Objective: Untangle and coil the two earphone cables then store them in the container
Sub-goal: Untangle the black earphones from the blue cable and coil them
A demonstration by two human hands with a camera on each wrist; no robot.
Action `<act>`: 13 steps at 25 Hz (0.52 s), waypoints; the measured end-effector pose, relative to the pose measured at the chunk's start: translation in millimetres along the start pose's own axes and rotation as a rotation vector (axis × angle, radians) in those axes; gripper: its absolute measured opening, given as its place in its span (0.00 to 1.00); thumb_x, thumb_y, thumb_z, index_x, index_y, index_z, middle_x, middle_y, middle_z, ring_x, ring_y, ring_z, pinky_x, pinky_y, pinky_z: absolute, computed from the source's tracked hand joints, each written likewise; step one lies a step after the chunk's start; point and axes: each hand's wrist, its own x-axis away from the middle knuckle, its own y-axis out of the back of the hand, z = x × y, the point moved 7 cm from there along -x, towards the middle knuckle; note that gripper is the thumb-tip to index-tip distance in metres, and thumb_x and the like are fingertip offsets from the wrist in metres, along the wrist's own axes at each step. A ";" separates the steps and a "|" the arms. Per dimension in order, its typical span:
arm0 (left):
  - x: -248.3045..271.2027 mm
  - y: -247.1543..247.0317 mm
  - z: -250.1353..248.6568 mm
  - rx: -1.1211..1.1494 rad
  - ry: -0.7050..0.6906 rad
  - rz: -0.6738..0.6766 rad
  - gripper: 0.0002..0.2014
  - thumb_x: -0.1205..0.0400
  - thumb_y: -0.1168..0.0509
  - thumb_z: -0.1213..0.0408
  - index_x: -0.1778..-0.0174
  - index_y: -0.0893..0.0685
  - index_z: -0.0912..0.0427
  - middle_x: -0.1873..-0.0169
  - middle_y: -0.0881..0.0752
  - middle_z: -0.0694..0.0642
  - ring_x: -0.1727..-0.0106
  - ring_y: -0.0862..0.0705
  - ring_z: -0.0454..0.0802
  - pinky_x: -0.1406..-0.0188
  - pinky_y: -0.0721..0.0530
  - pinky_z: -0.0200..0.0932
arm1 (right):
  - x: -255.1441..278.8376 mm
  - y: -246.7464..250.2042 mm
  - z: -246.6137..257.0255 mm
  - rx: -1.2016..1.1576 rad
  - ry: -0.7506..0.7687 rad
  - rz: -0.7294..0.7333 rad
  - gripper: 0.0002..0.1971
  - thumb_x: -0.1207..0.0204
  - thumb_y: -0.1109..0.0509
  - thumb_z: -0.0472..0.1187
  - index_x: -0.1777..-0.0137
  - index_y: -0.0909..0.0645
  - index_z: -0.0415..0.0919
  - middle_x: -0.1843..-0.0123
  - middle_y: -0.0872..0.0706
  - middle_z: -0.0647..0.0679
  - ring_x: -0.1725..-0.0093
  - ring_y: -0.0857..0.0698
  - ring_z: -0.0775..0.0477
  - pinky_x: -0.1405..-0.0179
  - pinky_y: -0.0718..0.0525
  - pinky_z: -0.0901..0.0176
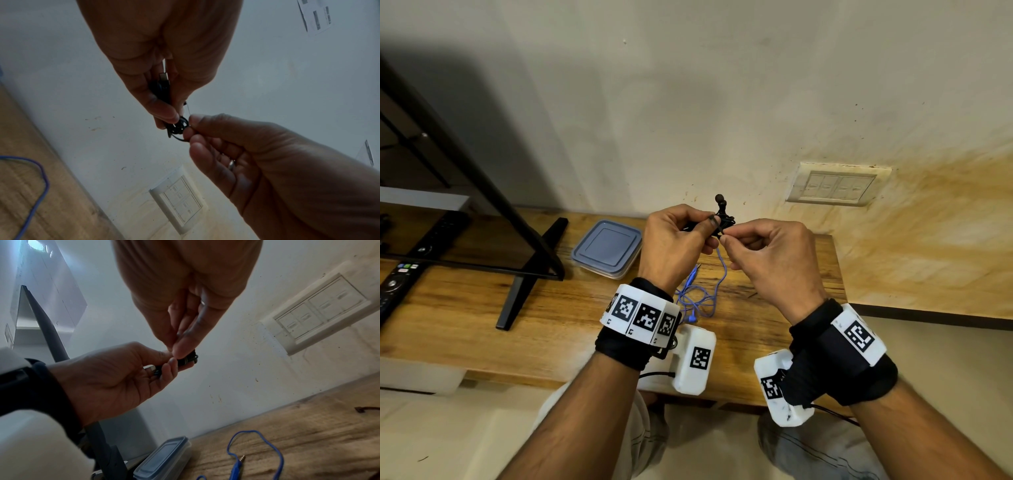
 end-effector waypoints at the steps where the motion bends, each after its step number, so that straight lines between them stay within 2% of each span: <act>1: 0.0 -0.2 -0.2 -0.003 -0.001 0.001 0.03 0.22 0.27 0.72 0.62 0.11 0.63 0.65 0.09 0.59 0.68 0.10 0.55 0.68 0.11 0.46 | -0.2 0.0 -0.3 0.001 -0.001 0.000 0.03 0.28 0.20 0.39 0.55 0.08 0.44 0.67 0.09 0.55 0.67 0.09 0.55 0.67 0.10 0.65; 6: 0.7 -0.5 -2.0 -0.009 -0.002 0.000 0.03 0.22 0.27 0.72 0.61 0.11 0.63 0.65 0.09 0.59 0.68 0.10 0.56 0.67 0.10 0.47 | -1.0 -0.8 -3.6 -0.004 -0.019 0.002 0.04 0.28 0.20 0.39 0.54 0.07 0.42 0.67 0.09 0.53 0.68 0.09 0.54 0.66 0.09 0.61; 13: 3.0 -4.1 -3.9 -0.072 -0.022 0.022 0.02 0.22 0.28 0.73 0.58 0.11 0.68 0.67 0.09 0.61 0.70 0.11 0.52 0.67 0.10 0.48 | -0.4 0.0 -1.4 -0.037 -0.024 0.001 0.03 0.28 0.20 0.37 0.55 0.08 0.42 0.67 0.09 0.55 0.69 0.09 0.55 0.68 0.10 0.63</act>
